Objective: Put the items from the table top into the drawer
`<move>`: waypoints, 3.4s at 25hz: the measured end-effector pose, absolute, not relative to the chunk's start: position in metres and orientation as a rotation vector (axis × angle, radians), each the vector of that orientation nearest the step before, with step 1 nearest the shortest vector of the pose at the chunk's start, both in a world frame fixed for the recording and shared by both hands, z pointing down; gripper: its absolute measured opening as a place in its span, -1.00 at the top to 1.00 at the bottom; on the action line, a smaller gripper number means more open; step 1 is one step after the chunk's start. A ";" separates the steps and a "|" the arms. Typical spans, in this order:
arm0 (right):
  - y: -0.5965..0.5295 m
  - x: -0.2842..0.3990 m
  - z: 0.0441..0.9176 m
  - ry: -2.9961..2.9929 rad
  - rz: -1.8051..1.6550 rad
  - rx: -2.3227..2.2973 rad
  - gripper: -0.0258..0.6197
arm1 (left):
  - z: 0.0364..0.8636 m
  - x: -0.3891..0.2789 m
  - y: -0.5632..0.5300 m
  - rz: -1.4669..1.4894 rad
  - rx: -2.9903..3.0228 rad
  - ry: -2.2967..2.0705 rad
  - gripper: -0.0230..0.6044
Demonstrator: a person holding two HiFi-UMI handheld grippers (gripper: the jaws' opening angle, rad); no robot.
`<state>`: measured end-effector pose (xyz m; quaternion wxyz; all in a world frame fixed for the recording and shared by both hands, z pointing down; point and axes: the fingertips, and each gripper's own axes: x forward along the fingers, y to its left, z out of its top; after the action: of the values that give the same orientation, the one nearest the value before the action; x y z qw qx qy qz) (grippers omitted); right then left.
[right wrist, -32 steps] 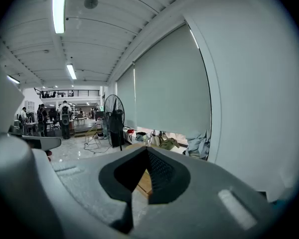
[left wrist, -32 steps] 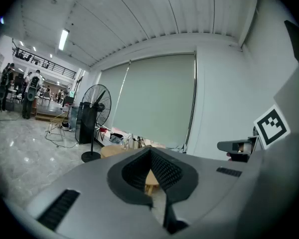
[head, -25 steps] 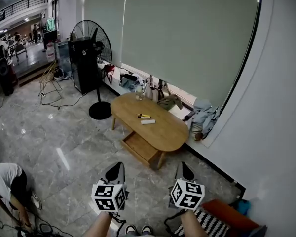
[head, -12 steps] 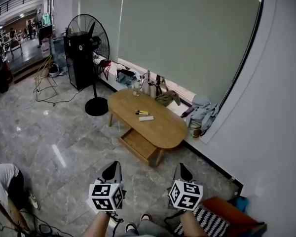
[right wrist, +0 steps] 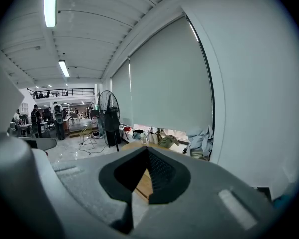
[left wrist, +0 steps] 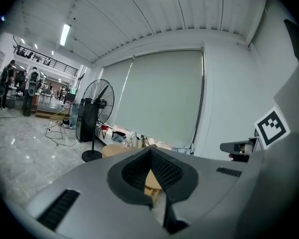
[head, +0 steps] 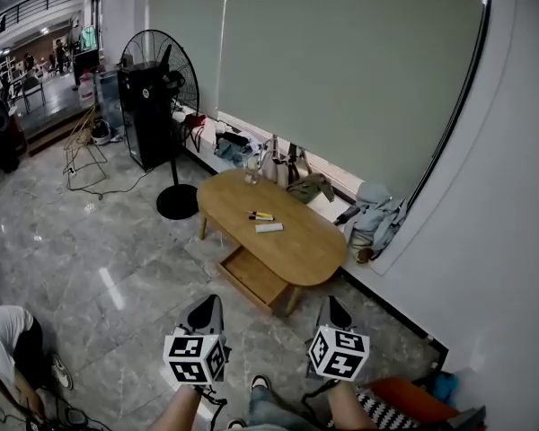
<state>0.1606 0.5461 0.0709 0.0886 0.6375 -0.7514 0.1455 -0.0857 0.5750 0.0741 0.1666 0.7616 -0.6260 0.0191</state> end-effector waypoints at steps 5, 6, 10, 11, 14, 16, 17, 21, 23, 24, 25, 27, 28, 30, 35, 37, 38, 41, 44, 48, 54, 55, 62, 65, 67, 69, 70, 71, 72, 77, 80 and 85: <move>0.496 0.171 0.070 -2.264 0.453 1.884 0.91 | 0.065 -0.071 0.526 0.058 2.177 -1.801 0.95; 0.487 0.173 0.071 -2.267 0.462 1.878 0.91 | 0.063 -0.068 0.517 0.061 2.178 -1.805 0.95; 0.451 0.183 0.071 -2.284 0.482 1.851 0.91 | 0.056 -0.058 0.486 0.068 2.172 -1.830 0.95; 0.442 0.185 0.071 -2.289 0.488 1.846 0.91 | 0.056 -0.055 0.478 0.070 2.168 -1.834 0.95; 0.418 0.190 0.073 -2.301 0.511 1.829 0.91 | 0.056 -0.047 0.456 0.088 2.161 -1.839 0.95; 0.404 0.192 0.075 -2.308 0.521 1.812 0.91 | 0.057 -0.043 0.444 0.098 2.154 -1.846 0.95; 0.397 0.193 0.077 -2.311 0.525 1.804 0.91 | 0.057 -0.041 0.438 0.101 2.150 -1.851 0.95; 0.374 0.199 0.084 -2.314 0.548 1.791 0.91 | 0.062 -0.035 0.417 0.121 2.141 -1.857 0.95; 0.364 0.203 0.086 -2.310 0.563 1.795 0.91 | 0.063 -0.032 0.409 0.136 2.143 -1.852 0.95; 0.360 0.204 0.087 -2.307 0.570 1.798 0.91 | 0.064 -0.030 0.405 0.141 2.144 -1.849 0.95; 0.356 0.206 0.089 -2.304 0.577 1.801 0.91 | 0.064 -0.029 0.401 0.144 2.145 -1.847 0.95; 0.350 0.207 0.091 -2.296 0.592 1.802 0.91 | 0.064 -0.028 0.394 0.146 2.146 -1.843 0.95; 0.346 0.207 0.093 -2.293 0.599 1.800 0.91 | 0.064 -0.028 0.389 0.145 2.147 -1.840 0.95; 0.339 0.206 0.097 -2.286 0.603 1.793 0.91 | 0.069 -0.028 0.379 0.147 2.148 -1.834 0.95; 0.315 0.211 0.101 -2.255 0.587 1.825 0.91 | 0.081 -0.025 0.346 0.141 2.166 -1.789 0.95; 0.301 0.213 0.101 -2.241 0.585 1.845 0.91 | 0.083 -0.024 0.328 0.139 2.184 -1.769 0.95; 0.293 0.213 0.101 -2.236 0.583 1.853 0.91 | 0.083 -0.024 0.318 0.136 2.194 -1.760 0.95; 0.267 0.209 0.095 -2.226 0.570 1.868 0.91 | 0.076 -0.026 0.286 0.119 2.224 -1.739 0.95; 0.244 0.196 0.085 -2.230 0.548 1.871 0.91 | 0.065 -0.036 0.258 0.100 2.247 -1.735 0.95; 0.209 0.179 0.074 -2.240 0.526 1.877 0.91 | 0.059 -0.051 0.219 0.099 2.260 -1.724 0.95; 0.152 0.154 0.073 -2.249 0.550 1.863 0.91 | 0.057 -0.071 0.162 0.122 2.273 -1.705 0.95; 0.142 0.149 0.074 -2.248 0.552 1.863 0.91 | 0.059 -0.075 0.151 0.125 2.271 -1.702 0.95; 0.091 0.126 0.084 -2.205 0.546 1.867 0.91 | 0.077 -0.098 0.088 0.155 2.253 -1.666 0.95; 0.081 0.132 0.096 -2.168 0.589 1.876 0.91 | 0.094 -0.098 0.063 0.178 2.222 -1.653 0.95; 0.076 0.141 0.107 -2.139 0.619 1.874 0.91 | 0.102 -0.091 0.052 0.197 2.213 -1.638 0.95; 0.070 0.150 0.118 -2.121 0.651 1.853 0.91 | 0.111 -0.082 0.045 0.219 2.206 -1.634 0.95; 0.066 0.152 0.124 -2.122 0.665 1.835 0.91 | 0.114 -0.079 0.042 0.222 2.196 -1.641 0.95; 0.061 0.153 0.128 -2.128 0.676 1.813 0.91 | 0.118 -0.078 0.038 0.217 2.179 -1.654 0.95; 0.056 0.154 0.131 -2.136 0.679 1.793 0.91 | 0.121 -0.076 0.035 0.207 2.158 -1.668 0.95; 0.033 0.165 0.135 -2.149 0.644 1.733 0.91 | 0.133 -0.059 0.033 0.198 2.102 -1.680 0.95; 0.021 0.165 0.138 -2.155 0.614 1.703 0.91 | 0.136 -0.060 0.028 0.208 2.093 -1.699 0.95; 0.002 0.161 0.153 -2.148 0.589 1.648 0.91 | 0.152 -0.067 0.019 0.216 2.062 -1.698 0.95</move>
<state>0.1614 0.0019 0.1530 0.1844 0.5845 -0.7620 0.2089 -0.0666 0.0189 0.1518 0.2288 0.7490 -0.6169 0.0785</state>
